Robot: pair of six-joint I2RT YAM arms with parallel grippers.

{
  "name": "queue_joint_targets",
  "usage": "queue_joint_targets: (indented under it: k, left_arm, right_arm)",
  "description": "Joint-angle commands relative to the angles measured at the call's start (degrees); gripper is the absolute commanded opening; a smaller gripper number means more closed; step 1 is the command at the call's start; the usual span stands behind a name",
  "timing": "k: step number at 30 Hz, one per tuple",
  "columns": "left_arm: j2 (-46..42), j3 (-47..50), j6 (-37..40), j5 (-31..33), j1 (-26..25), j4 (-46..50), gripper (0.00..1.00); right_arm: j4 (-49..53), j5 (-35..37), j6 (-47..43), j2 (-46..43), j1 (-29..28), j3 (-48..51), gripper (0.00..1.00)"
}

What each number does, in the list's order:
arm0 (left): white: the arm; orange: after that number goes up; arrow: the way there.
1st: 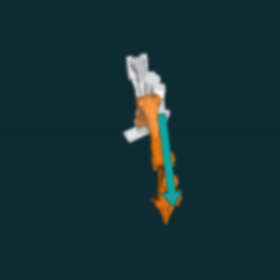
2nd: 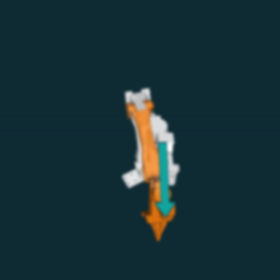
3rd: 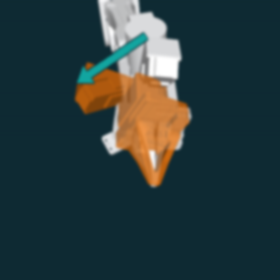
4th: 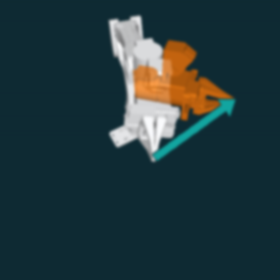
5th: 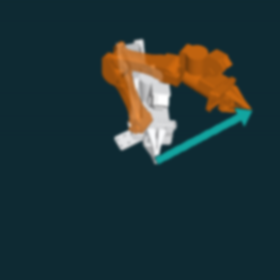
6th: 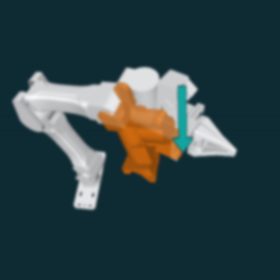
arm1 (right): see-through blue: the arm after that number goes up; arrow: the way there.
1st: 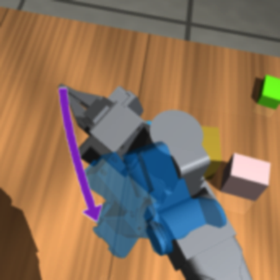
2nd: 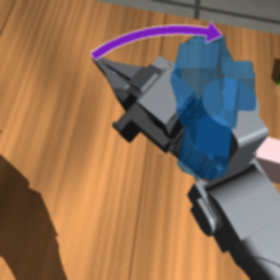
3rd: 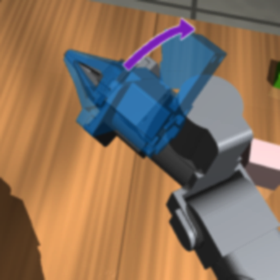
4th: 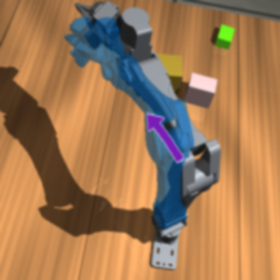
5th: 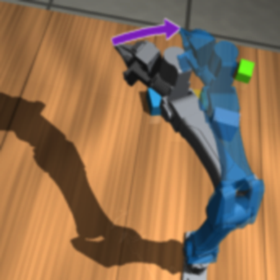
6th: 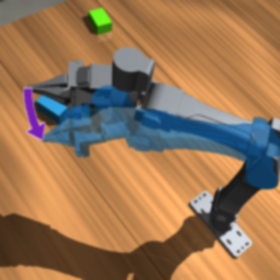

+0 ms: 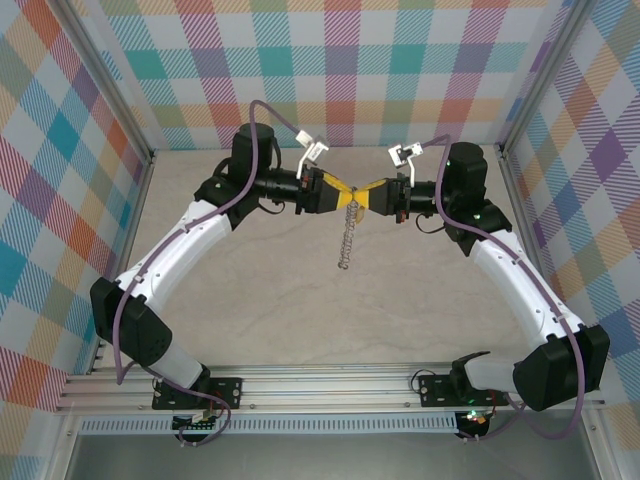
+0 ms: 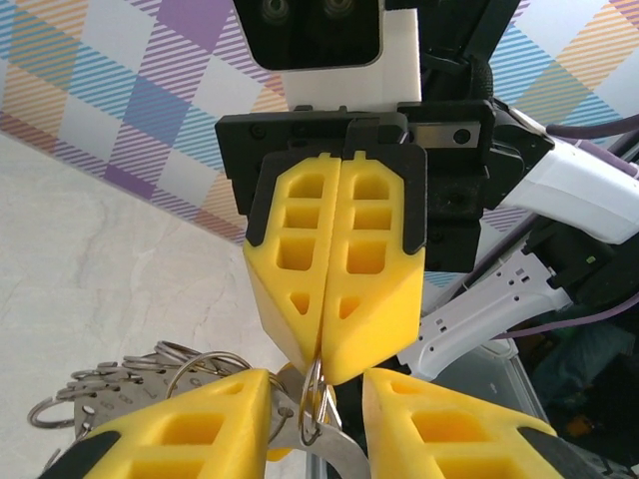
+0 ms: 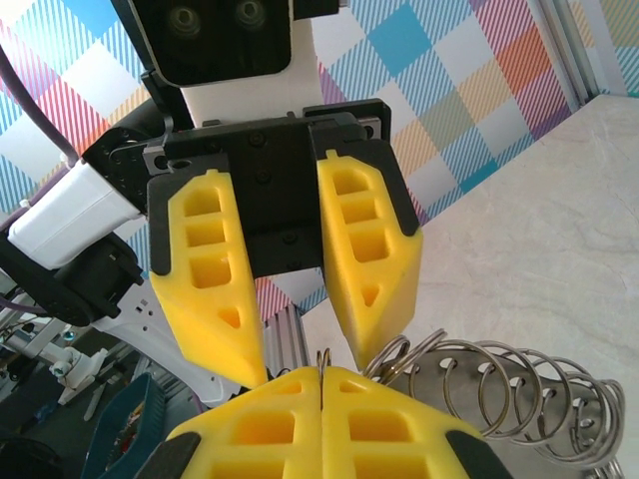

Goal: Put the keys on the keyring

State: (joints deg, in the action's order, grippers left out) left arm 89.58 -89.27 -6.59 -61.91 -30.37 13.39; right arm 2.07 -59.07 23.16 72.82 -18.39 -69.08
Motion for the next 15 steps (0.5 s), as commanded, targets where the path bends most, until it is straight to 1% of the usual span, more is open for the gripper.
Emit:
queue_joint_targets:
  k: [1,5,9,11,13,15]
  left_arm:
    - [0.09,-0.77,0.53,-0.86,-0.74,-0.82,0.27]
    - [0.26,-0.90,0.45,-0.85,-1.01,-1.17,0.21]
    - [0.72,-1.16,0.34,-1.36,-1.59,-1.61,0.11]
    - [0.87,-1.17,0.34,-1.52,-1.93,-1.65,0.09]
    - [0.88,-1.00,0.48,-1.64,-2.20,-1.91,0.02]
    - [0.74,-0.69,0.20,-1.47,-2.40,-2.51,0.00]
  right_arm:
    - [-3.40,-1.63,0.09,-0.35,-0.24,0.08,0.00]
    - [-3.47,-1.65,0.12,-0.27,-0.24,0.17,0.00]
    - [-3.56,-1.64,0.34,-0.30,-0.24,0.33,0.00]
    - [-3.65,-1.60,0.40,-0.37,-0.20,0.44,0.00]
    - [-3.89,-1.50,0.70,-0.41,-0.24,0.69,0.00]
    - [-4.30,-1.26,1.08,-0.60,-0.23,1.18,0.00]
